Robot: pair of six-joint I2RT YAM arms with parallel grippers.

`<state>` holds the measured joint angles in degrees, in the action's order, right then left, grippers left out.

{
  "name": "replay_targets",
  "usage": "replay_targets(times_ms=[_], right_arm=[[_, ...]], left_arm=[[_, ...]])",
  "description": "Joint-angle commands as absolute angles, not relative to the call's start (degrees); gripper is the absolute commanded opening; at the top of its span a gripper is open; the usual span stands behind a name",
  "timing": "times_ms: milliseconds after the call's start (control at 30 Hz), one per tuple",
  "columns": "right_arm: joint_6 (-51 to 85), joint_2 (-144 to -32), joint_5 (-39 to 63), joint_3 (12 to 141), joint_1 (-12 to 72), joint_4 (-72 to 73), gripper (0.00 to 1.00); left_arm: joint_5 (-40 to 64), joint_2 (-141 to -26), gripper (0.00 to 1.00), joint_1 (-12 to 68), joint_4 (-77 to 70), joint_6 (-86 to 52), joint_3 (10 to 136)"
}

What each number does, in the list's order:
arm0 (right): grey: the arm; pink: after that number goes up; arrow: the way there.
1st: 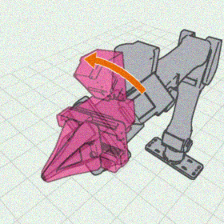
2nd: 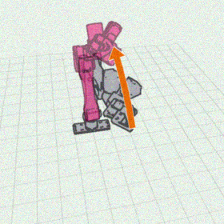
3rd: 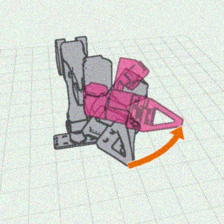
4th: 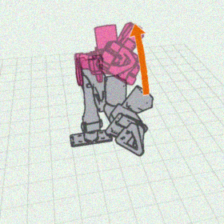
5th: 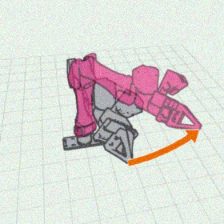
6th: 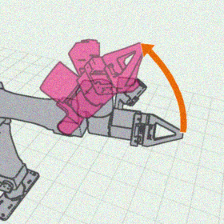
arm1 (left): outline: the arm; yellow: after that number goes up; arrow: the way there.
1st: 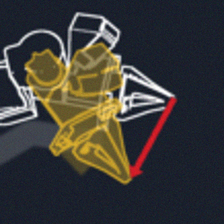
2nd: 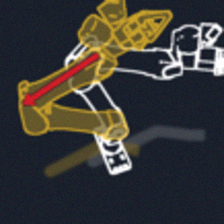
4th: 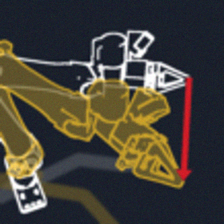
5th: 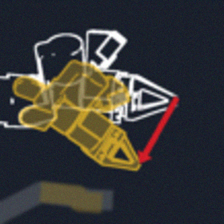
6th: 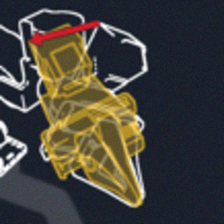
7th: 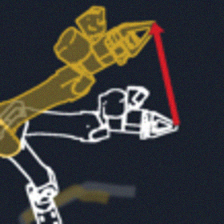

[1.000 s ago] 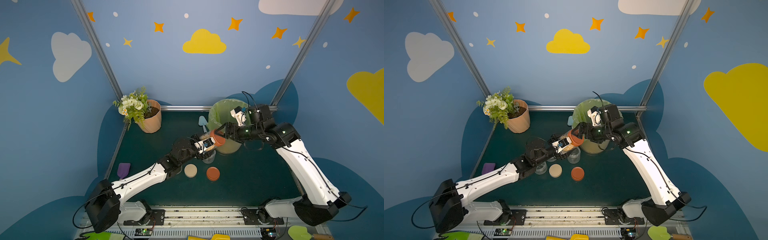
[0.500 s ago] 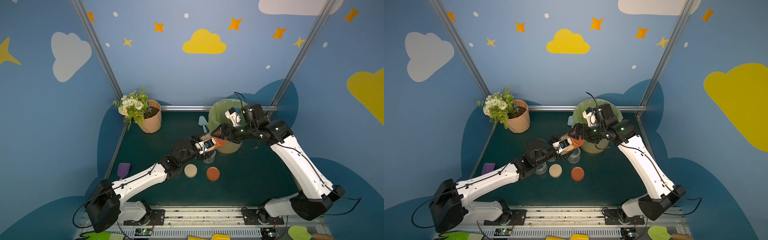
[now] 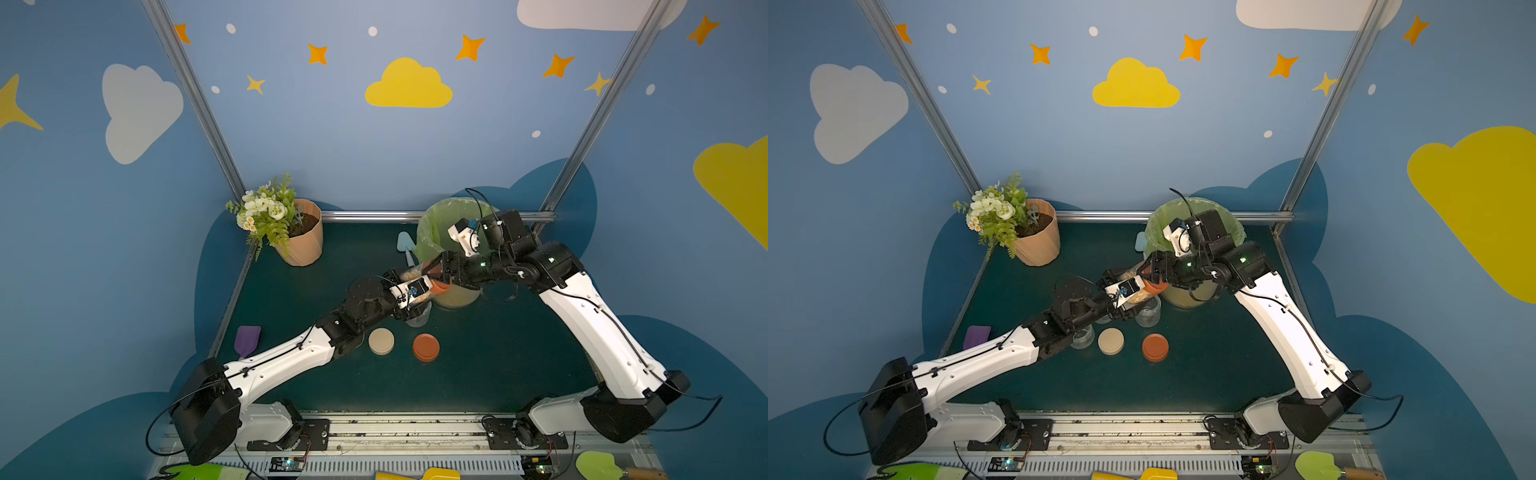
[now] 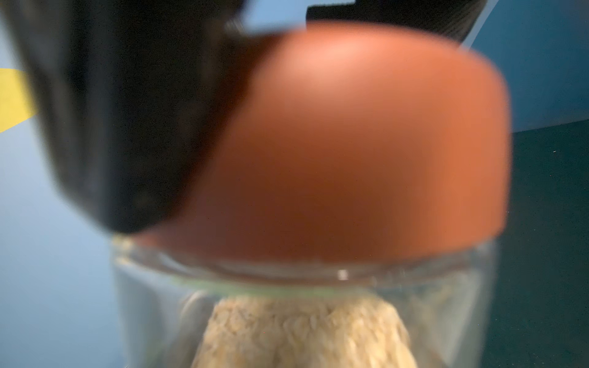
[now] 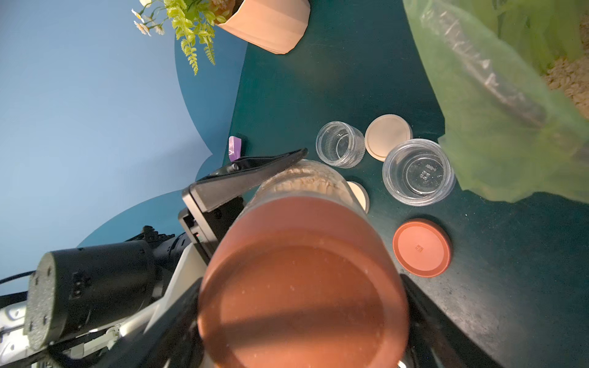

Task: Empty expired oatmeal from jars
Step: Unscrew the lid from the jar.

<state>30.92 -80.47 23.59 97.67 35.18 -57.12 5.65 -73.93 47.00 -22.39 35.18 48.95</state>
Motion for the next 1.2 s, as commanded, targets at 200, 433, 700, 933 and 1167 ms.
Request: replay_targets(times_ms=[200, 433, 700, 933, 1167], right_arm=[[-3.86, -78.09, 36.47, 95.72, 36.18, -56.86, 0.57], [-20.34, -74.67, 31.87, 87.87, 35.91, -49.93, 0.51], [-28.30, -75.86, 33.28, 89.83, 34.67, -49.94, 0.44], [-30.45, -76.86, 34.00, 93.53, 33.60, -50.42, 0.41], [-26.36, -76.50, 33.58, 93.12, 32.96, -50.82, 0.42]], left_arm=[[23.76, -67.69, 0.03, 45.41, -21.12, 23.11, 48.63], [28.01, -65.85, 0.03, 44.54, -17.47, 20.35, 46.30], [30.23, -62.80, 0.03, 41.69, -17.93, 19.25, 43.39], [28.94, -61.57, 0.03, 40.62, -19.17, 18.71, 40.94], [20.51, -58.85, 0.03, 39.38, -20.74, 16.51, 37.68]])
